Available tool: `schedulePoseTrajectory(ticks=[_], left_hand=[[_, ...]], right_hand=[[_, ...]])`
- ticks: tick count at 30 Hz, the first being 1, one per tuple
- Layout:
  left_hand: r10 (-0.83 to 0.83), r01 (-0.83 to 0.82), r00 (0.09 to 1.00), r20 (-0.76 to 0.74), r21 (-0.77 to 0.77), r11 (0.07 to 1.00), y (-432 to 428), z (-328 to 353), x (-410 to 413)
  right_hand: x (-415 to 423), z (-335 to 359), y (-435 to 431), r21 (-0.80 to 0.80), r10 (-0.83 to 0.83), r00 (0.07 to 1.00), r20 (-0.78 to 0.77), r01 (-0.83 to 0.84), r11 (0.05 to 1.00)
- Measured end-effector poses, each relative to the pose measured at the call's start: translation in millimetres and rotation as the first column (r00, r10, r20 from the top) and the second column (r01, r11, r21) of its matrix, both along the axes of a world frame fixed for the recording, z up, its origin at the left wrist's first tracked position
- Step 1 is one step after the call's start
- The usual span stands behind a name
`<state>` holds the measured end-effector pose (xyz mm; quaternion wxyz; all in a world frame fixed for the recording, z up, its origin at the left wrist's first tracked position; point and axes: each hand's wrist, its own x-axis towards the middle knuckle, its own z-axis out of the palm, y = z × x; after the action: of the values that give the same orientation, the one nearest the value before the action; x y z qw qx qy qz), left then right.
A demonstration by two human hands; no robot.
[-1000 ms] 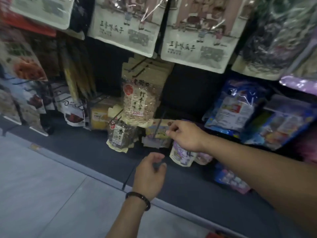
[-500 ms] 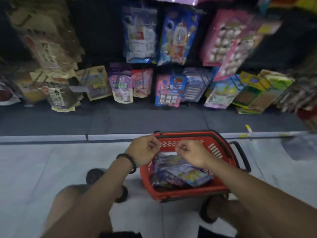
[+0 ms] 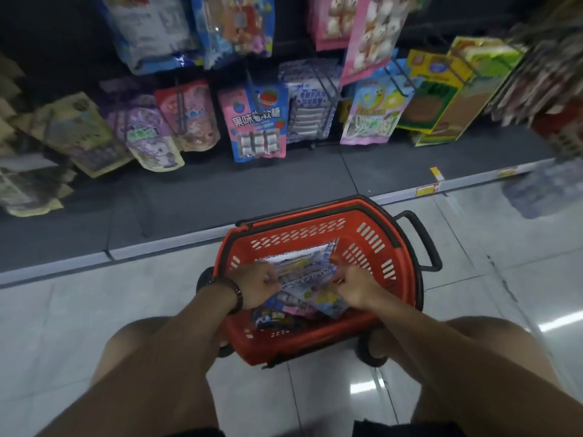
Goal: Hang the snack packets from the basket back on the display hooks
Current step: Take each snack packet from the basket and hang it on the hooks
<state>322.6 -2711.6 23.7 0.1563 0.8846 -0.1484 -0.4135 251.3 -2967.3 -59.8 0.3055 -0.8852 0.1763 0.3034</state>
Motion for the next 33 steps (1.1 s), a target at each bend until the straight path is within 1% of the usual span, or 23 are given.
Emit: schedulePoseTrajectory(ticks=[2, 3, 4, 6, 8, 10, 12, 13, 14, 15, 17, 18, 20, 22, 23, 24, 26, 28, 29, 30, 31, 32, 33], left_hand=[[-0.051, 0.051, 0.999, -0.014, 0.048, 0.998, -12.0, -15.3, 12.2], [-0.054, 0.055, 0.998, -0.026, 0.066, 0.996, -17.0, -23.5, 16.6], [-0.040, 0.044, 0.998, -0.047, 0.083, 0.996, -21.9, -30.3, 20.4], [-0.009, 0.015, 0.997, -0.070, 0.096, 0.995, -31.9, -40.3, 26.0], [-0.006, 0.008, 1.000, -0.020, 0.081, 0.997, -40.4, -47.1, 29.5], [-0.035, 0.034, 0.999, 0.013, 0.067, 0.997, -46.2, -48.9, 30.3], [-0.036, 0.035, 0.999, 0.010, 0.066, 0.997, -47.3, -53.5, 30.0], [-0.024, 0.024, 1.000, -0.002, 0.072, 0.997, -46.8, -57.0, 30.5], [-0.011, 0.012, 1.000, -0.014, 0.088, 0.996, -45.3, -60.8, 31.6], [0.003, -0.001, 1.000, -0.022, 0.112, 0.994, -43.3, -64.7, 33.0], [0.017, -0.014, 1.000, -0.020, 0.148, 0.989, -40.1, -67.2, 36.3], [0.019, -0.017, 1.000, -0.008, 0.161, 0.987, -38.9, -66.7, 37.7], [0.032, -0.035, 0.999, 0.021, 0.165, 0.986, -35.8, -64.6, 41.0], [0.061, -0.065, 0.998, 0.029, 0.149, 0.987, -29.6, -61.6, 45.8], [0.081, -0.085, 0.996, 0.033, 0.147, 0.985, -24.8, -60.4, 48.9], [0.112, -0.117, 0.993, 0.049, 0.132, 0.984, -19.8, -57.9, 50.7], [0.202, -0.208, 0.972, 0.124, 0.035, 0.977, -9.6, -50.4, 53.3], [0.318, -0.297, 0.930, 0.187, -0.131, 0.946, -1.3, -39.3, 51.9], [0.397, -0.357, 0.903, 0.168, -0.225, 0.907, 2.6, -32.0, 51.3], [0.478, -0.425, 0.873, 0.099, -0.328, 0.844, 5.8, -23.2, 50.2], [0.542, -0.496, 0.840, -0.018, -0.431, 0.754, 8.5, -14.5, 47.6], [0.539, -0.518, 0.833, -0.121, -0.510, 0.686, 10.0, -3.4, 43.1], [0.502, -0.515, 0.842, -0.197, -0.570, 0.640, 10.0, 8.0, 37.5]], right_hand=[[15.3, -24.6, -0.9, 0.024, 0.028, 0.996, -0.079, -0.026, 0.999], [22.9, -33.1, 1.0, 0.027, 0.036, 0.995, -0.093, -0.034, 0.999], [31.5, -40.8, 3.8, 0.019, 0.052, 0.995, -0.088, -0.050, 0.999], [47.5, -46.2, 12.1, -0.019, 0.078, 0.997, -0.029, -0.079, 0.997], [60.8, -46.6, 23.2, -0.046, 0.071, 0.997, 0.009, -0.070, 0.996], [68.0, -46.8, 34.5, -0.090, -0.007, 0.998, 0.065, 0.012, 0.996], [69.9, -53.9, 43.2, -0.124, -0.152, 0.980, 0.130, 0.168, 0.978], [70.1, -56.1, 45.9, -0.110, -0.225, 0.961, 0.159, 0.244, 0.964], [69.8, -59.6, 46.9, -0.104, -0.257, 0.952, 0.165, 0.276, 0.955], [69.1, -62.1, 46.1, -0.114, -0.247, 0.957, 0.153, 0.266, 0.957], [67.9, -68.8, 41.1, -0.116, -0.142, 0.981, 0.134, 0.158, 0.981], [66.3, -71.3, 38.5, -0.093, -0.105, 0.985, 0.137, 0.119, 0.989], [61.4, -74.4, 34.0, -0.045, -0.086, 0.989, 0.123, 0.092, 0.995], [59.2, -67.2, 34.0, 0.033, -0.083, 0.984, 0.157, 0.079, 0.996], [60.1, -58.0, 34.8, 0.121, -0.134, 0.975, 0.178, 0.113, 0.986], [61.4, -47.5, 35.3, 0.240, -0.213, 0.959, 0.186, 0.166, 0.956], [63.9, -28.5, 32.7, 0.400, -0.332, 0.916, 0.226, 0.223, 0.889], [62.8, -8.9, 25.2, 0.473, -0.423, 0.855, 0.300, 0.251, 0.845], [62.0, 2.4, 21.5, 0.503, -0.466, 0.821, 0.331, 0.264, 0.823], [59.5, 21.4, 20.3, 0.526, -0.508, 0.782, 0.362, 0.279, 0.804], [54.3, 41.5, 21.1, 0.567, -0.559, 0.738, 0.379, 0.292, 0.770], [47.1, 59.9, 22.9, 0.625, -0.623, 0.687, 0.374, 0.309, 0.717], [38.3, 76.6, 25.6, 0.687, -0.692, 0.635, 0.343, 0.332, 0.646]])
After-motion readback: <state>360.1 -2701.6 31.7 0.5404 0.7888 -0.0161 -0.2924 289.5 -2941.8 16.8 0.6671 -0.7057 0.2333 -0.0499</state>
